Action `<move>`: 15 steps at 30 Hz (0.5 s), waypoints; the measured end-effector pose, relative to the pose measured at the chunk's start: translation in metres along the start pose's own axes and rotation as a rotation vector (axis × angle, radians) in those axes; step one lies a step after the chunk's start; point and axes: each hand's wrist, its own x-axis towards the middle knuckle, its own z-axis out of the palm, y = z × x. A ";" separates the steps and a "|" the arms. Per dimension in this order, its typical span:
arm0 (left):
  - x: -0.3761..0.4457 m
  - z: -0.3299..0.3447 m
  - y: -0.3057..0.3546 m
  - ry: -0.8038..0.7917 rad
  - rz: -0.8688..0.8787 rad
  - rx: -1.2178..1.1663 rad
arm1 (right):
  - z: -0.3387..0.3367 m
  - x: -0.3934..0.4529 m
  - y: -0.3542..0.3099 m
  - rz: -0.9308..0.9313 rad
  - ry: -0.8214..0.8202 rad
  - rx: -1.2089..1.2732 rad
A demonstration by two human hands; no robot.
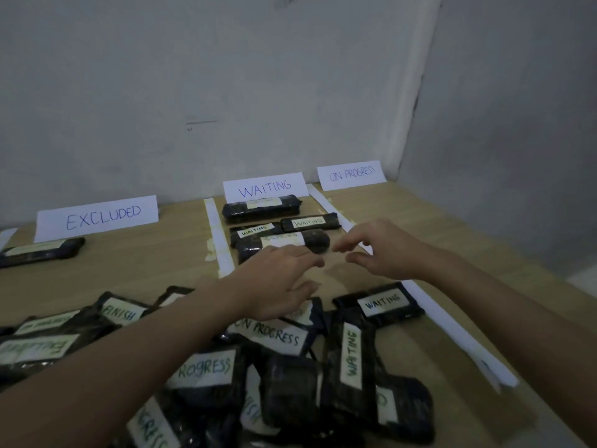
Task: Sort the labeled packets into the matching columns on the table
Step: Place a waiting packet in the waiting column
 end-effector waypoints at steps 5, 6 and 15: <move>-0.007 0.003 0.020 -0.037 0.033 0.035 | 0.000 -0.048 0.006 0.091 -0.289 -0.075; -0.010 0.004 0.022 -0.044 0.032 0.040 | 0.001 -0.055 0.007 0.106 -0.351 -0.094; -0.021 0.006 0.029 -0.022 0.010 0.007 | 0.008 -0.065 0.008 0.135 -0.349 -0.167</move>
